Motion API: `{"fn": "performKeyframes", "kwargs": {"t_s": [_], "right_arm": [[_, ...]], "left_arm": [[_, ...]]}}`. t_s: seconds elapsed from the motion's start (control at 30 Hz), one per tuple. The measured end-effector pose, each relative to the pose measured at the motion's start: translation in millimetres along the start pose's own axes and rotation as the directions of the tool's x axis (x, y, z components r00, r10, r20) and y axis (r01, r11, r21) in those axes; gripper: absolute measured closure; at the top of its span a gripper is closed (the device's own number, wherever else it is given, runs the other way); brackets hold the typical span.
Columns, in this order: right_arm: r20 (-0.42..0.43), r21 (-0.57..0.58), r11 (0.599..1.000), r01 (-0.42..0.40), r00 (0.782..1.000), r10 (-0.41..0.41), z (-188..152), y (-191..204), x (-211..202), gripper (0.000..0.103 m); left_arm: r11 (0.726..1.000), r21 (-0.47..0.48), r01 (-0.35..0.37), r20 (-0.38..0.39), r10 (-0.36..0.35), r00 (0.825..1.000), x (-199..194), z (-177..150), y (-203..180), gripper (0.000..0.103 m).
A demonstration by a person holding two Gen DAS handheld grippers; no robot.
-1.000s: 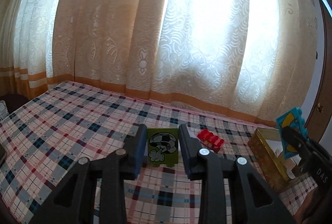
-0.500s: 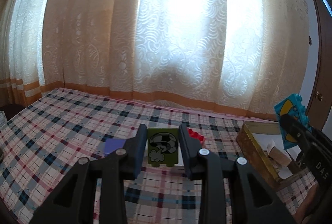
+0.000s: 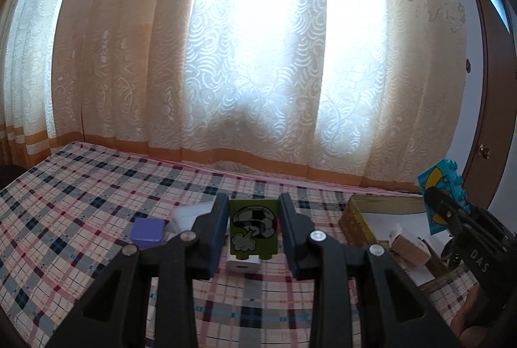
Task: Organize rigid objects
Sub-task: 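Lift and carry the blue and green bricks over the tin tray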
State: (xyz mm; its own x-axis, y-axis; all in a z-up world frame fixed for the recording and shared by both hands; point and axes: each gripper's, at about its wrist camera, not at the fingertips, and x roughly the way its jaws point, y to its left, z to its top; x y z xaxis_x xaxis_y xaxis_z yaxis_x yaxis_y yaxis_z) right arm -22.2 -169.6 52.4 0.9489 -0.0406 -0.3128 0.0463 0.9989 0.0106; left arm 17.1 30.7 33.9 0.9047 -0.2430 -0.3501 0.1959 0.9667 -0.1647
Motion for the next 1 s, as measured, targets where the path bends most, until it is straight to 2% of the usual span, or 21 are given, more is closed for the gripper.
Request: {"fn": "performKeyframes", "kwargs": {"t_s": [1.0], "right_arm": [[-0.004, 0.095, 0.989, 0.117, 0.993, -0.117, 2.3, -89.6, -15.3, 0.069]], "left_arm": [[0.991, 0.067, 0.120, 0.016, -0.121, 0.992, 10.3, 10.1, -103.1, 0.073]]}}
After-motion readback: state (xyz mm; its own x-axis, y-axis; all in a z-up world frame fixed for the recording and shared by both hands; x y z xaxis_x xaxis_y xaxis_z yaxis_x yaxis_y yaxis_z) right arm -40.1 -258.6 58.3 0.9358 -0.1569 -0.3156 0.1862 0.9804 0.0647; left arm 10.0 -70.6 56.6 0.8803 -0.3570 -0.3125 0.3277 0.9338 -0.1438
